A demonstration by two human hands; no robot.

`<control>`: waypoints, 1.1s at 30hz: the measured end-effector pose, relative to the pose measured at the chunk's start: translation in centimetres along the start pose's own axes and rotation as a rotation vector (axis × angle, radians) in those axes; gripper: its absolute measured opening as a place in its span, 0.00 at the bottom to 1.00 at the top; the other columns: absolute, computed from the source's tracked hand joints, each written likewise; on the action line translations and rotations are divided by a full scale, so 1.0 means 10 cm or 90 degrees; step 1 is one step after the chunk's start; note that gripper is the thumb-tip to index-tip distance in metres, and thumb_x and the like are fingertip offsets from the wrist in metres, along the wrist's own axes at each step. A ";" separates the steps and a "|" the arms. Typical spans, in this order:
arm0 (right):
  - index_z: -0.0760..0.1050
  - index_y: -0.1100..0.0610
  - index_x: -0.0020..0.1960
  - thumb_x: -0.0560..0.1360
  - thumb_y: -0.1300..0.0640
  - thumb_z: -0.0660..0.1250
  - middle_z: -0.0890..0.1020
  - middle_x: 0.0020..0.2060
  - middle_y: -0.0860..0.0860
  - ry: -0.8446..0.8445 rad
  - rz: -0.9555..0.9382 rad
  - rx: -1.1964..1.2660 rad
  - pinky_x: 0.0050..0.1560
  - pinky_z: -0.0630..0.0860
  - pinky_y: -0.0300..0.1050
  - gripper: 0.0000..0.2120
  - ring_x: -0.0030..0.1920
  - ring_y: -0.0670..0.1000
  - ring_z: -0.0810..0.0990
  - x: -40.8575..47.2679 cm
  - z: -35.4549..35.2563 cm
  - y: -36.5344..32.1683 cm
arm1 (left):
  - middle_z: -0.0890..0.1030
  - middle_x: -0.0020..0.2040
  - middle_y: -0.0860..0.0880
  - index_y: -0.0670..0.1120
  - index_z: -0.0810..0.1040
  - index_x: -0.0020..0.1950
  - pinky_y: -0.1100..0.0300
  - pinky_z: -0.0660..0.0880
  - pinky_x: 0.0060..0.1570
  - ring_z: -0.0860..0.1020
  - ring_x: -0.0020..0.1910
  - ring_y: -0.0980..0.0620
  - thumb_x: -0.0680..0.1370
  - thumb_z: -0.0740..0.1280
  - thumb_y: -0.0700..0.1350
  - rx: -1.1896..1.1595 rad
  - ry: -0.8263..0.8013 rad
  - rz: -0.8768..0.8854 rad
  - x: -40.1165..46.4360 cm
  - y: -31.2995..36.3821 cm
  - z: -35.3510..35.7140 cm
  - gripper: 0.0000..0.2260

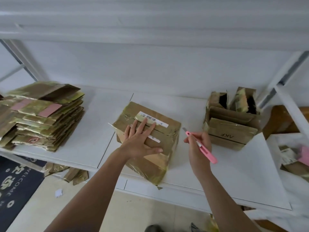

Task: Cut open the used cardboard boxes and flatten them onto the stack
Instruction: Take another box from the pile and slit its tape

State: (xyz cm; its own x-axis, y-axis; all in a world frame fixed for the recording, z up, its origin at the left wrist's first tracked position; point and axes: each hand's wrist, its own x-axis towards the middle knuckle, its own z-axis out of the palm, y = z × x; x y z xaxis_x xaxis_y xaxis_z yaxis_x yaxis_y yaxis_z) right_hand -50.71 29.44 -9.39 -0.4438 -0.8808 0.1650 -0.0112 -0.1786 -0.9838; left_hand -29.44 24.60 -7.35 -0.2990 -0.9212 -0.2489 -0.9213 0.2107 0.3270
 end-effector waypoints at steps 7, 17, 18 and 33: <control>0.72 0.66 0.45 0.77 0.64 0.66 0.77 0.33 0.60 0.004 -0.054 -0.041 0.35 0.74 0.42 0.05 0.33 0.51 0.76 -0.05 0.06 -0.03 | 0.32 0.77 0.60 0.67 0.41 0.77 0.51 0.29 0.73 0.28 0.75 0.53 0.59 0.54 0.80 -0.027 -0.019 0.003 0.02 -0.01 0.00 0.50; 0.68 0.65 0.41 0.78 0.67 0.64 0.75 0.31 0.60 -0.099 -0.079 -0.167 0.32 0.72 0.51 0.08 0.32 0.59 0.75 0.05 0.08 -0.05 | 0.33 0.78 0.60 0.67 0.41 0.77 0.50 0.29 0.72 0.28 0.75 0.52 0.63 0.57 0.79 -0.021 -0.024 0.005 0.07 -0.04 0.01 0.47; 0.67 0.65 0.40 0.78 0.68 0.64 0.74 0.30 0.61 -0.118 -0.086 -0.172 0.31 0.71 0.51 0.09 0.31 0.60 0.74 0.01 0.08 -0.05 | 0.33 0.78 0.59 0.67 0.41 0.77 0.50 0.29 0.72 0.28 0.75 0.52 0.61 0.56 0.79 -0.020 -0.026 0.005 0.07 -0.04 0.01 0.48; 0.68 0.64 0.39 0.77 0.63 0.64 0.75 0.29 0.57 -0.094 -0.096 -0.153 0.29 0.71 0.49 0.09 0.29 0.55 0.74 -0.27 -0.05 -0.18 | 0.34 0.79 0.55 0.65 0.42 0.77 0.48 0.31 0.74 0.30 0.76 0.50 0.60 0.52 0.79 -0.016 0.000 0.025 0.01 -0.02 0.02 0.49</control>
State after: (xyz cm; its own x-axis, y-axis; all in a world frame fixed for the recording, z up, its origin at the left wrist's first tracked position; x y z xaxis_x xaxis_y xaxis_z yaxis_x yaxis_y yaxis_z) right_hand -49.92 32.39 -8.14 -0.2858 -0.9095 0.3019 -0.2860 -0.2197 -0.9327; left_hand -29.29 24.55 -7.65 -0.3352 -0.9124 -0.2350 -0.9019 0.2386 0.3600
